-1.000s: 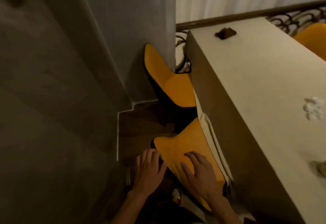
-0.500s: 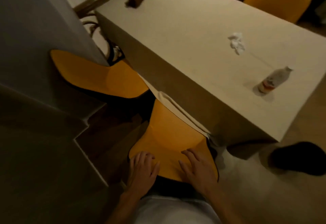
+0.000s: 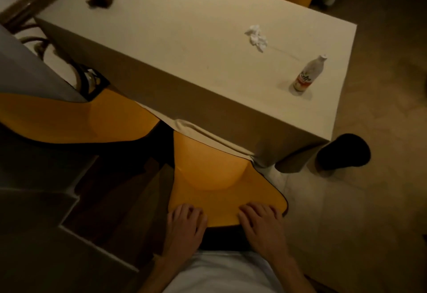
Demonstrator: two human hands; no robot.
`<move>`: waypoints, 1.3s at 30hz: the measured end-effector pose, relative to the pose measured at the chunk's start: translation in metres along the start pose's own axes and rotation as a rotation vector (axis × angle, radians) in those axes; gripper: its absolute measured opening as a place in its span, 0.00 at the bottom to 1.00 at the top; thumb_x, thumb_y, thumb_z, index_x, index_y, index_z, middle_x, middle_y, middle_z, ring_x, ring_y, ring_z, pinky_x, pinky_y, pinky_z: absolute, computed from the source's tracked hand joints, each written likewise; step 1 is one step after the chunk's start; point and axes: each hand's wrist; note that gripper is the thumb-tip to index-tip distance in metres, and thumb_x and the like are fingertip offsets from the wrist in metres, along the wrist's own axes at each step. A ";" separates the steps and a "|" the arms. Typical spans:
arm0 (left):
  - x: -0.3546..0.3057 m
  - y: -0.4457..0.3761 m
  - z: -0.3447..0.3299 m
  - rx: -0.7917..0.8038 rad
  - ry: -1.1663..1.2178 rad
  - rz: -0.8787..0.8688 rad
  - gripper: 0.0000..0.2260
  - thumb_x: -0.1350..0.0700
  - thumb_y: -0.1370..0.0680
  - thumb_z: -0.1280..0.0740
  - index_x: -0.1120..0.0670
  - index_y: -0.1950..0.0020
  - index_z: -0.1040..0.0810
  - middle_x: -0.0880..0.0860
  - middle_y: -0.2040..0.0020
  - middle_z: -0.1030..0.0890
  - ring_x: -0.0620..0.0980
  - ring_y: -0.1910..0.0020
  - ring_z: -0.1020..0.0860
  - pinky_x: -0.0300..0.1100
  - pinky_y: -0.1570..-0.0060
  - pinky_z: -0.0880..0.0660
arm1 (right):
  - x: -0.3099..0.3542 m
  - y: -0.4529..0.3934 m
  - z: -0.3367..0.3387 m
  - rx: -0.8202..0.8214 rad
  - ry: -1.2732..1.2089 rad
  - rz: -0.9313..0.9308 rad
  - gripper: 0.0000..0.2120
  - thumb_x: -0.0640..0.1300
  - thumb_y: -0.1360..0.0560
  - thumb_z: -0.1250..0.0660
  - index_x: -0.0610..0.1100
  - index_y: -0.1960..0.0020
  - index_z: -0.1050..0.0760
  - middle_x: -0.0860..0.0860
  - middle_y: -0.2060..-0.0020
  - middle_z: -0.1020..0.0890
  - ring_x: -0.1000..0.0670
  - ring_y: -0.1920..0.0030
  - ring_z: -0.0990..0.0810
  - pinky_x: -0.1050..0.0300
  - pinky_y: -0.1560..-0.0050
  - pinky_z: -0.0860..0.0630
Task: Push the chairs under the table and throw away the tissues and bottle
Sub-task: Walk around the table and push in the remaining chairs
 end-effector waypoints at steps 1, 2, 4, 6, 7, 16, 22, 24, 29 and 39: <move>0.001 0.002 0.000 -0.003 0.006 -0.006 0.16 0.41 0.19 0.50 0.44 0.49 0.24 0.47 0.49 0.23 0.50 0.49 0.27 0.47 0.49 0.31 | 0.002 0.003 0.001 0.009 0.007 -0.016 0.21 0.64 0.18 0.51 0.59 0.39 0.23 0.61 0.41 0.21 0.58 0.39 0.26 0.48 0.32 0.38; 0.001 0.004 0.001 -0.005 0.010 -0.009 0.17 0.40 0.19 0.50 0.44 0.47 0.24 0.48 0.48 0.23 0.50 0.47 0.27 0.47 0.47 0.31 | 0.004 0.006 0.002 0.026 0.016 -0.027 0.23 0.65 0.19 0.53 0.60 0.37 0.24 0.61 0.39 0.22 0.58 0.37 0.27 0.48 0.30 0.40; 0.002 0.006 0.003 -0.001 0.013 -0.014 0.21 0.38 0.18 0.53 0.44 0.44 0.23 0.48 0.45 0.23 0.50 0.44 0.27 0.48 0.44 0.30 | 0.006 0.008 0.005 0.076 0.034 -0.033 0.27 0.69 0.20 0.57 0.61 0.33 0.28 0.62 0.35 0.25 0.58 0.32 0.31 0.46 0.26 0.45; 0.001 0.013 0.004 0.020 0.004 -0.007 0.25 0.36 0.18 0.56 0.44 0.41 0.23 0.48 0.42 0.23 0.49 0.41 0.27 0.48 0.41 0.31 | 0.009 0.012 0.008 0.108 0.043 -0.030 0.32 0.72 0.23 0.61 0.61 0.30 0.30 0.61 0.32 0.27 0.58 0.29 0.34 0.45 0.24 0.48; 0.000 0.015 0.004 0.026 -0.013 0.003 0.26 0.35 0.19 0.57 0.44 0.40 0.23 0.48 0.41 0.23 0.50 0.40 0.27 0.48 0.39 0.32 | 0.009 0.012 0.009 0.109 0.038 -0.025 0.34 0.74 0.24 0.62 0.61 0.29 0.31 0.60 0.31 0.28 0.57 0.29 0.34 0.43 0.24 0.49; -0.020 0.027 0.001 -0.002 -0.103 0.106 0.26 0.37 0.18 0.56 0.50 0.41 0.25 0.58 0.42 0.25 0.59 0.43 0.27 0.64 0.35 0.32 | 0.000 0.023 0.009 0.034 0.044 -0.001 0.31 0.76 0.25 0.54 0.63 0.32 0.29 0.59 0.33 0.26 0.53 0.30 0.32 0.39 0.25 0.48; -0.014 0.017 -0.006 -0.007 -0.066 0.096 0.24 0.36 0.18 0.56 0.49 0.42 0.28 0.61 0.43 0.28 0.61 0.44 0.29 0.66 0.37 0.34 | 0.000 0.016 0.008 0.022 0.052 -0.006 0.30 0.75 0.24 0.55 0.62 0.33 0.29 0.57 0.34 0.25 0.50 0.31 0.31 0.36 0.27 0.46; -0.010 0.013 -0.005 0.017 -0.060 0.081 0.24 0.36 0.18 0.56 0.50 0.41 0.27 0.61 0.44 0.28 0.61 0.45 0.30 0.67 0.38 0.33 | 0.001 0.014 0.007 0.009 0.049 -0.010 0.29 0.74 0.23 0.54 0.61 0.34 0.28 0.57 0.36 0.24 0.50 0.33 0.29 0.36 0.28 0.43; -0.006 0.012 -0.011 0.050 -0.039 0.066 0.23 0.36 0.18 0.55 0.49 0.42 0.29 0.60 0.44 0.28 0.60 0.46 0.30 0.62 0.36 0.43 | -0.003 0.016 0.002 0.009 0.042 -0.022 0.28 0.74 0.23 0.52 0.61 0.36 0.27 0.57 0.39 0.23 0.49 0.36 0.27 0.36 0.29 0.41; 0.008 -0.056 0.018 0.178 0.048 -0.022 0.33 0.30 0.23 0.61 0.49 0.39 0.28 0.54 0.38 0.31 0.58 0.38 0.37 0.58 0.30 0.53 | 0.008 -0.039 0.008 -0.066 0.067 -0.088 0.28 0.74 0.23 0.50 0.60 0.36 0.24 0.56 0.43 0.21 0.51 0.39 0.26 0.38 0.29 0.41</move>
Point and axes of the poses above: each hand's wrist, its own y-axis away from the middle knuckle, its own z-axis out of the back of the hand, x = y × z
